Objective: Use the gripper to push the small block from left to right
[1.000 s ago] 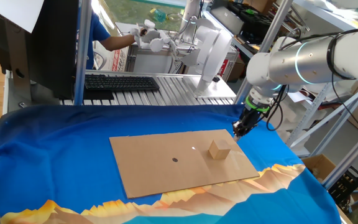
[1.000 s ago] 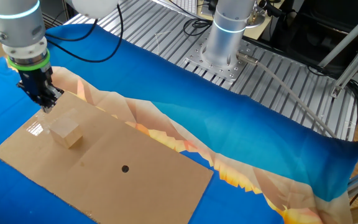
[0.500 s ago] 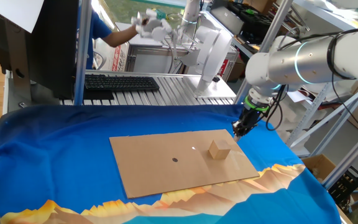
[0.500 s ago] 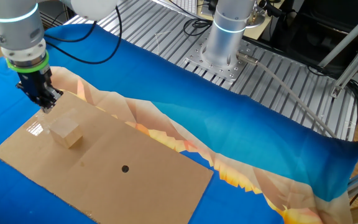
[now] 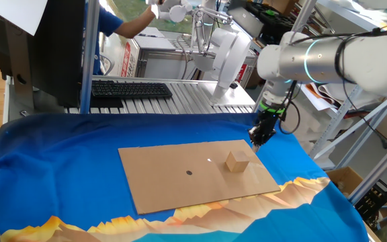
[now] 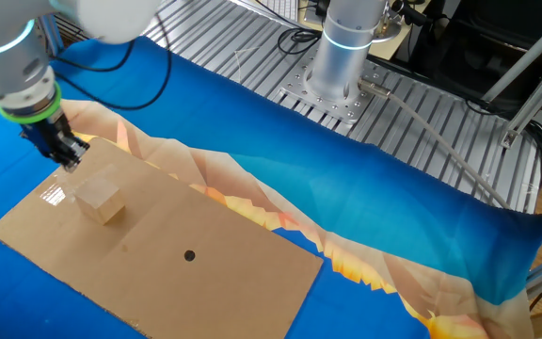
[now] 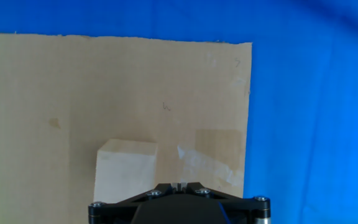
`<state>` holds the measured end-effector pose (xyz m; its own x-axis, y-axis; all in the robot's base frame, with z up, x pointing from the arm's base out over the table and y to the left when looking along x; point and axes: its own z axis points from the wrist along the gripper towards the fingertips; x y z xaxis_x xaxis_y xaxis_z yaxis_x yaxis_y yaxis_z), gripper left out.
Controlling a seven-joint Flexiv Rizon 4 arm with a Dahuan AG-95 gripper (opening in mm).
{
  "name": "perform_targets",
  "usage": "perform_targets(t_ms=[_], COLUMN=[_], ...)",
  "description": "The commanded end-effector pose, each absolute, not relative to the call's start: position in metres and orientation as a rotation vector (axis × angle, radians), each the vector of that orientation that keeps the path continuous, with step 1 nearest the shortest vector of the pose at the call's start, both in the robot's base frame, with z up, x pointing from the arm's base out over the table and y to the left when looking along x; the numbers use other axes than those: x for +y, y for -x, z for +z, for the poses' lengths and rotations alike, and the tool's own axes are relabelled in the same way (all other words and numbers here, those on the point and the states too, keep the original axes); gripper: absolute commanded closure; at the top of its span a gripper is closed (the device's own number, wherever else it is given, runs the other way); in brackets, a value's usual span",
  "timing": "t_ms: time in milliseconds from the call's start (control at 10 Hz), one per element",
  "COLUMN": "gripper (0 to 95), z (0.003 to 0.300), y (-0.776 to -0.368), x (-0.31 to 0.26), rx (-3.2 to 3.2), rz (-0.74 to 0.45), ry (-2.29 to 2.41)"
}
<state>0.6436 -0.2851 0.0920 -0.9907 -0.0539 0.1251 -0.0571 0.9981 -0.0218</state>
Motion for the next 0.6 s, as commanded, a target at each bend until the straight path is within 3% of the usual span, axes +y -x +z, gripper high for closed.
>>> perform_targets(t_ms=[100, 600], gripper=[95.0, 95.0], z=[0.0919, 0.0904], y=[-0.6401, -0.6414], x=[-0.2856, -0.2856], rx=[-3.098, -3.156], rz=[0.076, 0.075], ry=[-0.1, -0.145])
